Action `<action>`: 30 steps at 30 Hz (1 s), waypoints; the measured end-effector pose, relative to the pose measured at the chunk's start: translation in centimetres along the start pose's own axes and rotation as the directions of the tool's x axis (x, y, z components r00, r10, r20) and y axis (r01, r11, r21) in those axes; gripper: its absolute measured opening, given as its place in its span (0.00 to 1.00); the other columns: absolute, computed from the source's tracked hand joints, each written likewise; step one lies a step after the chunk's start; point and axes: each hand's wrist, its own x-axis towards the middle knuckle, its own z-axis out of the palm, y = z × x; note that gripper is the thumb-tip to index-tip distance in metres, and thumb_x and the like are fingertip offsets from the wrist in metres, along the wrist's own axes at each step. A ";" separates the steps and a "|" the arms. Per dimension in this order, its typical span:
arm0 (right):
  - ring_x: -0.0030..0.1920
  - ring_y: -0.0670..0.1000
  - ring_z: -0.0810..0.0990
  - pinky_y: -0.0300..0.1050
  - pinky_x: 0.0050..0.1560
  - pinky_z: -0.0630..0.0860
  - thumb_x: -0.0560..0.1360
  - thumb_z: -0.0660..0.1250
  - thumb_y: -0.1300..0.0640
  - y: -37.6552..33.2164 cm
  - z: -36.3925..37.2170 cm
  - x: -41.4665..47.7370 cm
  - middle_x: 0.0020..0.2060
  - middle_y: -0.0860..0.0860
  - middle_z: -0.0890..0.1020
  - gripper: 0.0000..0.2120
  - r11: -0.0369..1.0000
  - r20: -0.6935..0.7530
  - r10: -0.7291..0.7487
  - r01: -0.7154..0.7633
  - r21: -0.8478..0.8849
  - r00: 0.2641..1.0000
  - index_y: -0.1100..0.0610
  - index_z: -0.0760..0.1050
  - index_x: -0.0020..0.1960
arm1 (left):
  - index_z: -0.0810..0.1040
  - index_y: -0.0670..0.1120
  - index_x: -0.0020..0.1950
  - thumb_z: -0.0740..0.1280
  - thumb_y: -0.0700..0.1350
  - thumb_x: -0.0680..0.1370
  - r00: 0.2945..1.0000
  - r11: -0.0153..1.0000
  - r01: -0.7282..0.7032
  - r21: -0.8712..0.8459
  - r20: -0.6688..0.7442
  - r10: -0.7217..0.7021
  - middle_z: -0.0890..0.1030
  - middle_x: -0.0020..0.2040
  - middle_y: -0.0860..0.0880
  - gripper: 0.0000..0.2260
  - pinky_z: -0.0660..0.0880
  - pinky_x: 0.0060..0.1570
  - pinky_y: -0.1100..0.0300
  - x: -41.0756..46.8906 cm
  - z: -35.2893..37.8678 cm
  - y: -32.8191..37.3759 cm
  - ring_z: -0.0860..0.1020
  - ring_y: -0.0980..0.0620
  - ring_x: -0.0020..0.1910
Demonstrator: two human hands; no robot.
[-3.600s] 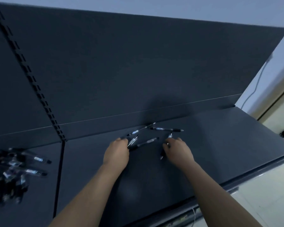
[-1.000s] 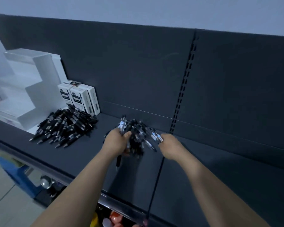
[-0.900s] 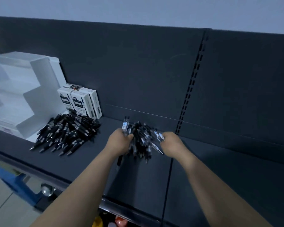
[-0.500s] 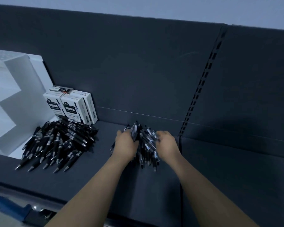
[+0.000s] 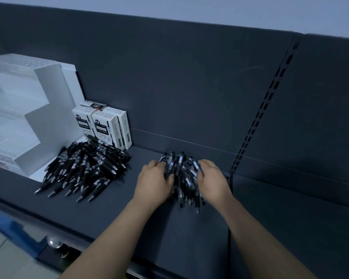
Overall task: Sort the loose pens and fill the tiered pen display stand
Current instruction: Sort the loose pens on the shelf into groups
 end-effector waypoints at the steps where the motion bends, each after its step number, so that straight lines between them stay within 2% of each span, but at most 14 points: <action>1: 0.71 0.52 0.66 0.40 0.69 0.63 0.82 0.52 0.62 -0.6 -0.3 0.0 0.72 0.53 0.66 0.19 1.000 -0.001 -0.021 0.021 -0.021 1.000 0.62 0.65 0.73 | 0.77 0.44 0.56 0.64 0.49 0.77 0.999 1.000 -0.020 0.016 -0.027 0.020 0.75 0.55 0.45 0.12 0.71 0.55 0.53 -0.2 -0.6 -0.3 0.73 0.41 0.55; 4: 0.69 0.53 0.68 0.40 0.69 0.61 0.82 0.53 0.61 -3.1 -0.7 0.3 0.70 0.54 0.70 0.18 0.990 0.001 -0.104 0.104 -0.091 0.995 0.63 0.68 0.70 | 0.76 0.42 0.64 0.65 0.48 0.77 0.990 0.996 -0.058 0.069 -0.122 0.066 0.77 0.59 0.44 0.17 0.71 0.58 0.52 -0.6 -3.2 -2.5 0.74 0.41 0.57; 7: 0.66 0.54 0.70 0.41 0.68 0.62 0.82 0.54 0.61 -6.1 -0.3 0.9 0.67 0.54 0.72 0.16 0.977 0.000 -0.163 0.161 -0.143 0.987 0.62 0.70 0.67 | 0.77 0.41 0.64 0.67 0.48 0.76 0.980 0.994 -0.040 0.103 -0.190 0.059 0.78 0.60 0.44 0.18 0.72 0.58 0.51 -0.7 -6.0 -5.6 0.75 0.41 0.57; 13: 0.70 0.53 0.68 0.46 0.70 0.64 0.83 0.55 0.56 -12.6 3.2 2.5 0.71 0.53 0.69 0.20 0.967 0.107 -0.206 0.219 -0.126 0.973 0.59 0.65 0.74 | 0.78 0.44 0.64 0.68 0.49 0.76 0.975 0.990 0.074 0.123 -0.220 -0.045 0.79 0.60 0.45 0.18 0.72 0.58 0.51 -0.2 -10.8 -13.7 0.76 0.41 0.58; 16: 0.68 0.52 0.71 0.45 0.67 0.67 0.83 0.55 0.54 -16.3 5.4 3.6 0.70 0.53 0.71 0.20 0.976 0.150 -0.184 0.198 -0.085 0.971 0.58 0.67 0.73 | 0.79 0.44 0.62 0.68 0.49 0.76 0.976 0.983 0.136 0.127 -0.189 -0.111 0.79 0.60 0.44 0.16 0.73 0.58 0.49 0.6 -12.7 -17.8 0.75 0.41 0.58; 19: 0.61 0.53 0.74 0.47 0.61 0.72 0.82 0.58 0.51 -19.6 7.8 4.8 0.62 0.53 0.77 0.17 0.977 0.148 -0.174 0.190 -0.096 0.974 0.57 0.74 0.66 | 0.78 0.42 0.60 0.67 0.49 0.76 0.980 0.979 0.164 0.123 -0.137 -0.146 0.77 0.61 0.43 0.16 0.72 0.57 0.51 1.9 -13.8 -21.0 0.73 0.40 0.59; 25: 0.57 0.53 0.74 0.46 0.55 0.70 0.79 0.63 0.47 -23.6 11.9 5.5 0.54 0.53 0.78 0.17 0.960 0.131 -0.139 0.167 -0.226 0.981 0.57 0.77 0.60 | 0.70 0.45 0.71 0.65 0.53 0.77 0.992 0.990 0.108 0.091 0.061 -0.114 0.70 0.70 0.45 0.24 0.68 0.66 0.54 4.3 -14.2 -24.9 0.69 0.44 0.68; 30: 0.53 0.56 0.76 0.45 0.45 0.68 0.79 0.62 0.51 -24.6 13.8 6.0 0.53 0.55 0.77 0.11 0.951 0.135 0.010 0.033 -0.308 0.991 0.58 0.74 0.55 | 0.68 0.47 0.72 0.64 0.55 0.77 0.994 0.995 0.038 0.096 0.094 -0.047 0.69 0.70 0.46 0.25 0.64 0.67 0.56 5.2 -13.9 -26.0 0.66 0.46 0.70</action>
